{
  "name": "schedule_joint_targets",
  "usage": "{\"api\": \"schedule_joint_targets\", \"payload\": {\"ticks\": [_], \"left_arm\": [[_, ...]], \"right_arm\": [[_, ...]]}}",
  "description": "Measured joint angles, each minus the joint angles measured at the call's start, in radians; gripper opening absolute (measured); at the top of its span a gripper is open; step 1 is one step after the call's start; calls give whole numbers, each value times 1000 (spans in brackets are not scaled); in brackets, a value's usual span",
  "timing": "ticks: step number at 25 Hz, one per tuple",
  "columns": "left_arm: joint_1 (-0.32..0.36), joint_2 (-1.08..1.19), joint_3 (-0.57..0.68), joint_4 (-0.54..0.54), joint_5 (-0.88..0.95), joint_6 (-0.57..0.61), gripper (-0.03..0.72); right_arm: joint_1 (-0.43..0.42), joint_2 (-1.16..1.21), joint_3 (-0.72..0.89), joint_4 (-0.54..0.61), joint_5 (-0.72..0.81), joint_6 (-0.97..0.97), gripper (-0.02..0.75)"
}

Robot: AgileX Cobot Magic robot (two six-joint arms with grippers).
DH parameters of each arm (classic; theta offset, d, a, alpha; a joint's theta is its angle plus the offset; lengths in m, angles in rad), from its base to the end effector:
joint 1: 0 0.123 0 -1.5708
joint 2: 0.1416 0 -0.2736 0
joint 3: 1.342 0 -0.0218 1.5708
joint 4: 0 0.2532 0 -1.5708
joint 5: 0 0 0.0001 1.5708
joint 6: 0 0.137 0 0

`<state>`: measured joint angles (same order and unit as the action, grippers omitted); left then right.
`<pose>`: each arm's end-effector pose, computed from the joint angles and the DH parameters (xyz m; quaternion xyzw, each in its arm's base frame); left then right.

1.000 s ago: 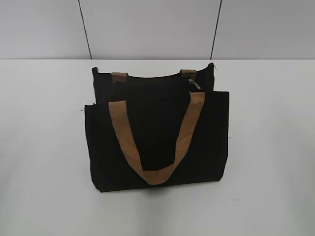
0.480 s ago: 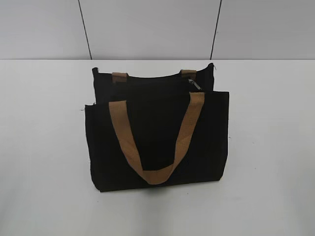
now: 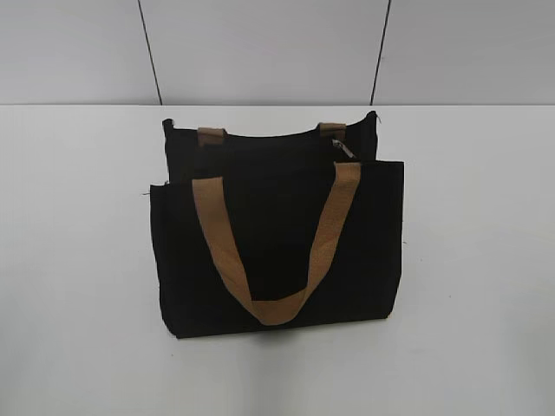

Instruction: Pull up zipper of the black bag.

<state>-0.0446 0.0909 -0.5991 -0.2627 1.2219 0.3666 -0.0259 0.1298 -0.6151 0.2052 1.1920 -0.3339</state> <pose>0.0381 -0.0352 0.2693 0.1960 0.8610 -0.0560 0.4659 0.0481 0.0247 0.2745 -0.1454 0.8723 0.0188 0.4664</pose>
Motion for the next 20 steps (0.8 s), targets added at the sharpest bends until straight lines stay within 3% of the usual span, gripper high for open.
{"api": "schedule_joint_targets", "payload": {"ticks": [4,10,15,20], "left_arm": [[-31,-1,25,36,0,-47,347],[29,-1,30,162,-21,-252,346],[82,-1,36,168,-70,-279,346],[53,-2,64,138,-139,-264,346]], "right_arm": [[4,-2,0,-66,11,44,452],[4,-45,82,-85,10,118,452],[4,-102,106,-90,-47,131,452],[4,-108,128,-90,-84,133,452]]}}
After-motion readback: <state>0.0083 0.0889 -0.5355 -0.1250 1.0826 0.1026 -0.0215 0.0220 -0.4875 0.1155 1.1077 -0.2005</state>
